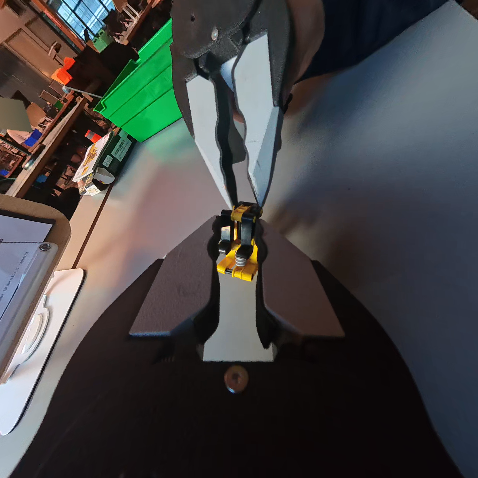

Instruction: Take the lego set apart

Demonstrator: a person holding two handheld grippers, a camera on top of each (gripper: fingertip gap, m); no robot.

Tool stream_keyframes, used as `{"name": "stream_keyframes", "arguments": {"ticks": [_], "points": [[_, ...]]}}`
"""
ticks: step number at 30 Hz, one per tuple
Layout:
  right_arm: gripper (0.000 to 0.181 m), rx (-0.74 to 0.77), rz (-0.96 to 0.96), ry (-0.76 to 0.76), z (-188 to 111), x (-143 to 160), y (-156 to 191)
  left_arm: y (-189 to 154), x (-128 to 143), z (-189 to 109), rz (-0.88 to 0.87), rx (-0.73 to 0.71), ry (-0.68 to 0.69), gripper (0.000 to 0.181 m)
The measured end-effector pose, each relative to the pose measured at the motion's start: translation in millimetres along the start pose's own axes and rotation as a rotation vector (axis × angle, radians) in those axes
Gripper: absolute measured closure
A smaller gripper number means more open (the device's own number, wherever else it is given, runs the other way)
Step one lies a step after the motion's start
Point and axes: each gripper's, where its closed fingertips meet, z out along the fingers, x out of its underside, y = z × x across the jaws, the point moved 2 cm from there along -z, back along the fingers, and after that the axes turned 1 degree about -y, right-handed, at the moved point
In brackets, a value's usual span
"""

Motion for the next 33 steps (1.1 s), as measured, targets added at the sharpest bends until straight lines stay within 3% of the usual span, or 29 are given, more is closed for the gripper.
{"name": "stream_keyframes", "arguments": {"ticks": [5, 8, 14, 26, 33], "points": [[0.168, -0.015, 0.007, -0.002, 0, 0, 0, 0, 0, 0, 0.010, -0.005, -0.002, 0.158], [0.181, 0.004, 0.011, -0.027, -6, -2, -5, 0, 0, -1, 0.019, -0.006, -0.004, 0.158], [0.173, -0.002, 0.030, -0.019, -2, 0, -4, -2, 0, 0, 0.037, -0.006, -0.004, 0.158], [0.180, 0.020, -0.116, 0.044, 2, 4, 5, -7, 1, 1, 0.073, 0.043, -0.007, 0.159], [0.181, -0.011, -0.073, 0.012, -1, 0, 6, -7, -1, -1, 0.048, 0.060, -0.033, 0.158]]}}
